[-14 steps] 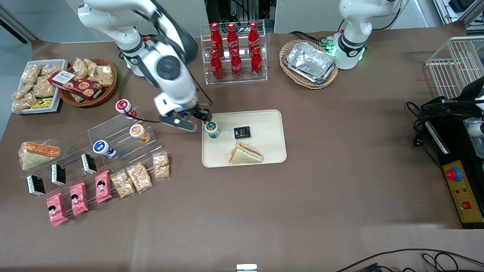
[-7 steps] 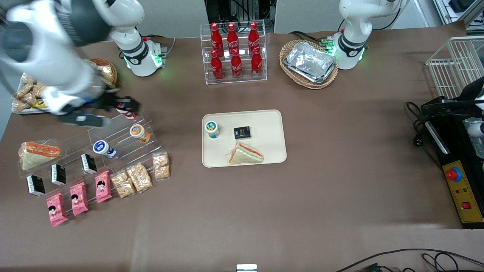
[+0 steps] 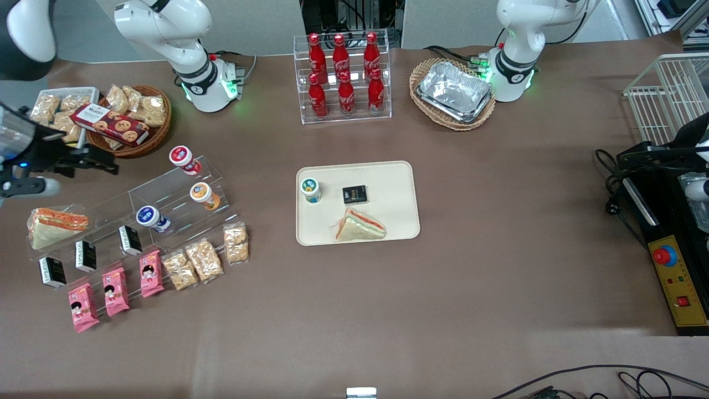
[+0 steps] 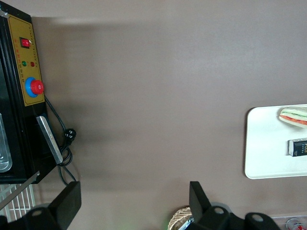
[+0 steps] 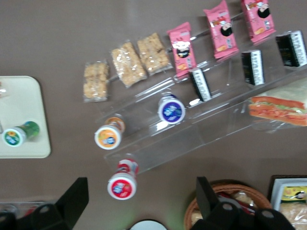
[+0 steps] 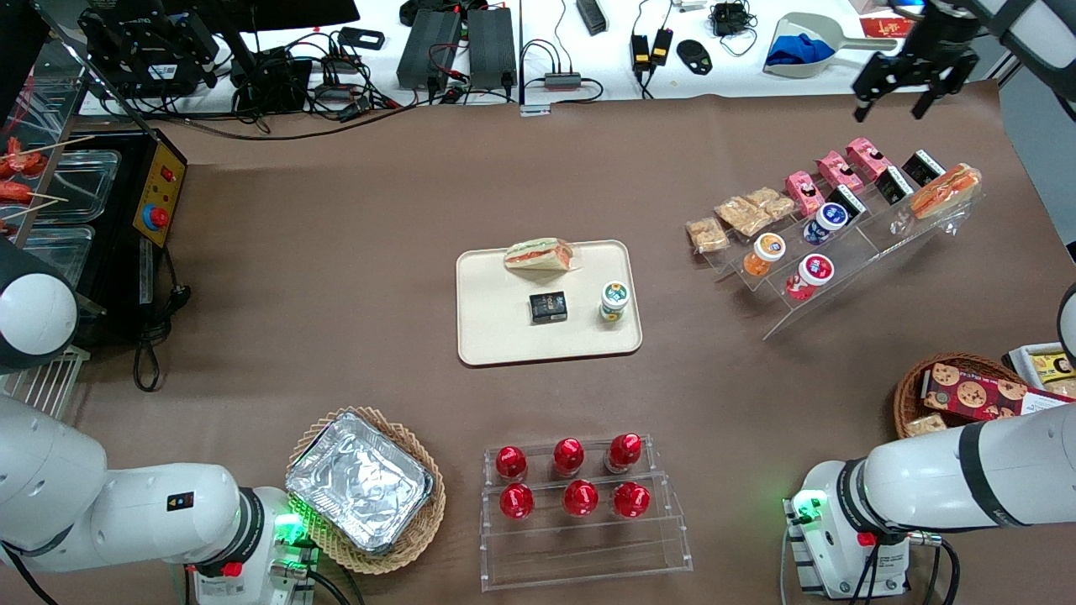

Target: Place green gum on tray

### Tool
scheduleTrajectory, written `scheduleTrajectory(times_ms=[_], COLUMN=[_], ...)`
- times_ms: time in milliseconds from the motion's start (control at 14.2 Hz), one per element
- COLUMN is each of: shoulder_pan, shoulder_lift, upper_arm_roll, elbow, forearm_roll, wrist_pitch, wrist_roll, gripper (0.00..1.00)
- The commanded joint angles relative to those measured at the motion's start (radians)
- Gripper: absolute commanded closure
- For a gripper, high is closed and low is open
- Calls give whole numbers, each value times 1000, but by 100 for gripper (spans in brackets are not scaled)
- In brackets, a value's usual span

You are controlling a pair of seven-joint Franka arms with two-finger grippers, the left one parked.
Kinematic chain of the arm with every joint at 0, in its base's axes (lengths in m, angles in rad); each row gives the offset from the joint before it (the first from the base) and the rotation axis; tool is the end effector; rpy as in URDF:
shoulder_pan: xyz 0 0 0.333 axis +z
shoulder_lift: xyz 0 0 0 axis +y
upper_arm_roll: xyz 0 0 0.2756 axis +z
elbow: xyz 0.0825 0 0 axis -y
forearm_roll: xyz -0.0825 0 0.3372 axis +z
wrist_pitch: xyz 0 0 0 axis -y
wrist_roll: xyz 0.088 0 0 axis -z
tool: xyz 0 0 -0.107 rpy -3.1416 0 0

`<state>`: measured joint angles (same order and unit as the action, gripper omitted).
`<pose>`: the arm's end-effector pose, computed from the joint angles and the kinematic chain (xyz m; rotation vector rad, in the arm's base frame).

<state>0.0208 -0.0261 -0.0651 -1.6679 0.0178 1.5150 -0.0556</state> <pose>0.4908 -0.0201 0.5518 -3.1096 -0.0176 0.1957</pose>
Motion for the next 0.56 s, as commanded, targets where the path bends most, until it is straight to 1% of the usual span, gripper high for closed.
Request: scheduleTrajectory(times_ms=[0,140,491], shoulder_pan=[8,8,5], shoulder_lift=[40,58,58], upper_arm_roll=[-73,-74,-82], elbow=[31,25,8], forearm_roll=[-38,-48,-36], wrist_pitch=[3,19,31], wrist_roll=[-90,-78,-67], gripper=[0,0,0])
